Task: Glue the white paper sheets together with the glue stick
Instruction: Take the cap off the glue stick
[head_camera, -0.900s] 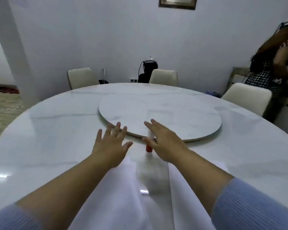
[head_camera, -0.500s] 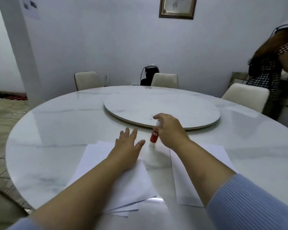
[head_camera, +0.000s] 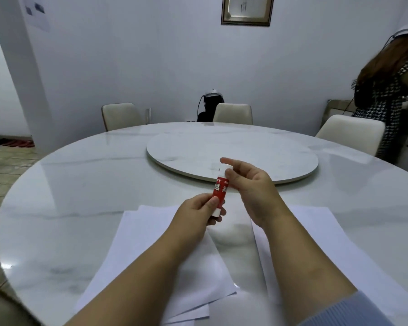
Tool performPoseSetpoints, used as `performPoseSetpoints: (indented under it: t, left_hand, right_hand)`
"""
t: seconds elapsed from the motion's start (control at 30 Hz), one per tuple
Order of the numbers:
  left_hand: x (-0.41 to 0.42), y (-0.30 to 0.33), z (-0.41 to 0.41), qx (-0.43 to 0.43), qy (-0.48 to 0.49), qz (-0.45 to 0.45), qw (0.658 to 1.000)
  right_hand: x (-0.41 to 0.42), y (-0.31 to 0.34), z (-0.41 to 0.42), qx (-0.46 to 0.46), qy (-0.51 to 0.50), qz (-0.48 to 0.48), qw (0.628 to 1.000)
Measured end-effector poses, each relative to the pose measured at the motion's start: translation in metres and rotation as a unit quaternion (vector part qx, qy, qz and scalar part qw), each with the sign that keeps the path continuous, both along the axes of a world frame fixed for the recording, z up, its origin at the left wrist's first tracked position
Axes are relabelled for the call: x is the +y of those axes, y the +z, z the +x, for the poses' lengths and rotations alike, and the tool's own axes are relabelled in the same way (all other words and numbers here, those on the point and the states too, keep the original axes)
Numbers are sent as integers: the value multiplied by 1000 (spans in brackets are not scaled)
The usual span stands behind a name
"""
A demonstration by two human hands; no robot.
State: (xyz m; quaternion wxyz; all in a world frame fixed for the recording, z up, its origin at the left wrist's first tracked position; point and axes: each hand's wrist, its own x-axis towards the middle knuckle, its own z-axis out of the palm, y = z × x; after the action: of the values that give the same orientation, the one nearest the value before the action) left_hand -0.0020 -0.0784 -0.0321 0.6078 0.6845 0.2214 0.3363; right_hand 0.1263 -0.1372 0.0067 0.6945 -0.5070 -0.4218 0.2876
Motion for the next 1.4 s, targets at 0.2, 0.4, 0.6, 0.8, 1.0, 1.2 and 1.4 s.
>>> performPoseSetpoints:
  t: [0.2,0.4,0.6,0.8,1.0,1.2,1.4]
  left_hand:
    - [0,3,0,-74,-85,-96,989]
    - [1,4,-5,-82,-98,-108,986]
    - [3,3,-7,-86,-111,-115,983]
    - [0,-2,-3,-79,-101,-75,989]
    - [0,2,-3,-110,-100,-104,983]
    - [-1,2,-4,-95,-99,-99,986]
    - [-1,0,-3,-70,-92,-59,992]
  right_hand:
    - [1,3,-5,36,-9,38,999]
    - [2,-2,-6,5,-22,21,1000]
    - [0,0,-12,-25,-9,24,999]
    - [-3,2,-7,15,25,16,999]
    - [-3,1,-13,-21,18,-2,1000]
    - [-5,2,-8,64,59,0,996]
    - [-3,1,-16,25,-9,-30,999]
